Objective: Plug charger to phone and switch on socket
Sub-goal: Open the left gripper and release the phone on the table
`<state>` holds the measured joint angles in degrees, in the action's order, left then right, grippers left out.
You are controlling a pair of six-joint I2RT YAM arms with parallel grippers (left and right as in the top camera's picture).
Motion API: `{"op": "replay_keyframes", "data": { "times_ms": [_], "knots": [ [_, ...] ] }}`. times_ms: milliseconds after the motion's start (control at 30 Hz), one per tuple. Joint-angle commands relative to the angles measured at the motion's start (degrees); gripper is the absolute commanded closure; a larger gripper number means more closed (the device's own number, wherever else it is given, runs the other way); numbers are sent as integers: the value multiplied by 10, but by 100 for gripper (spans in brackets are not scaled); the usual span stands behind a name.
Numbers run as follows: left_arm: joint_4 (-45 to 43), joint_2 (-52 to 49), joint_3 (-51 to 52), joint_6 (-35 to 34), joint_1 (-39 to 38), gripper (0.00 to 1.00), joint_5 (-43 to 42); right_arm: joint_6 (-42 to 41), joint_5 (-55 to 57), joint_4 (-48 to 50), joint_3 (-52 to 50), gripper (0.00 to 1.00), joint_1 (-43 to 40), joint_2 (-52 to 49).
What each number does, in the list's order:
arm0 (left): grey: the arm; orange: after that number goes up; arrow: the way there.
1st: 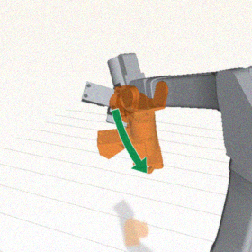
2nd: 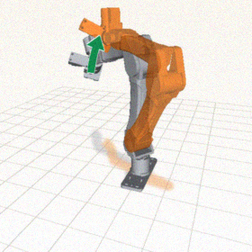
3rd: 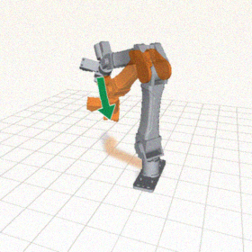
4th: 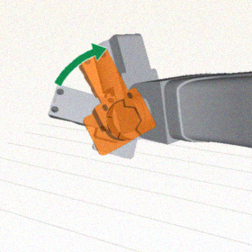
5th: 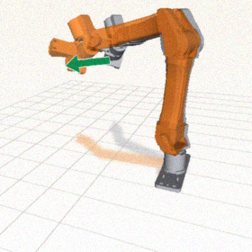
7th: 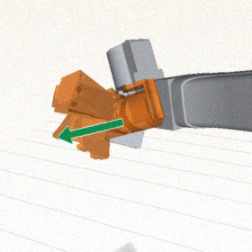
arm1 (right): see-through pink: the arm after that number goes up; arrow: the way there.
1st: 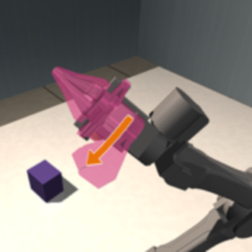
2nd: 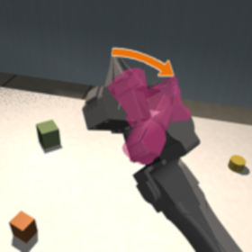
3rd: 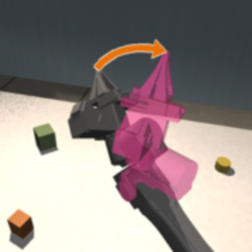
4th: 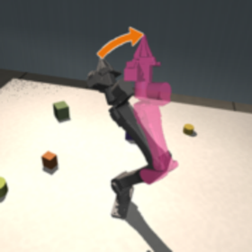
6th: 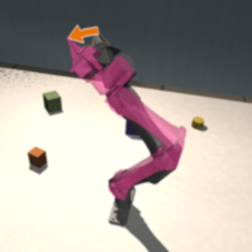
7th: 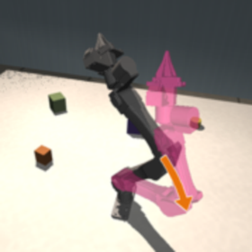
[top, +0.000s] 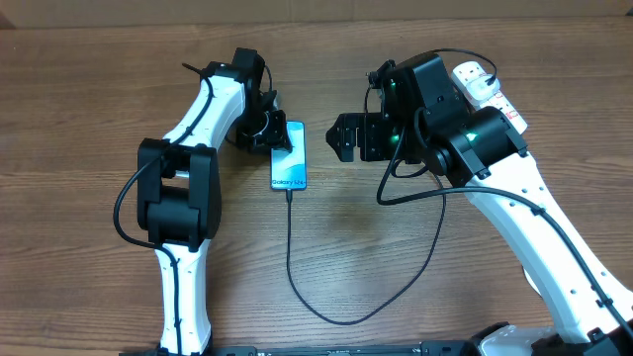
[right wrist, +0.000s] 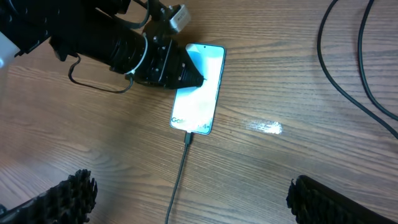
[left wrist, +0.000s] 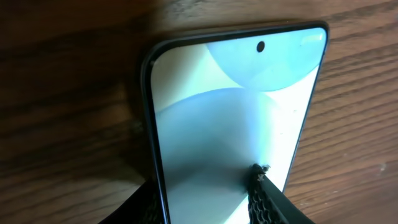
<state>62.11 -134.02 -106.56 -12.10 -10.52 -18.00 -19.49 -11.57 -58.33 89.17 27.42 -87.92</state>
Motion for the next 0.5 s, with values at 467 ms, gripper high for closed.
{"op": "replay_keyframes", "data": {
  "times_ms": [467],
  "knots": [
    [8, -9, 3, -13, 0, 65, 107, -2, 6, -5, 12, 0, -2, 2]
  ]
}}
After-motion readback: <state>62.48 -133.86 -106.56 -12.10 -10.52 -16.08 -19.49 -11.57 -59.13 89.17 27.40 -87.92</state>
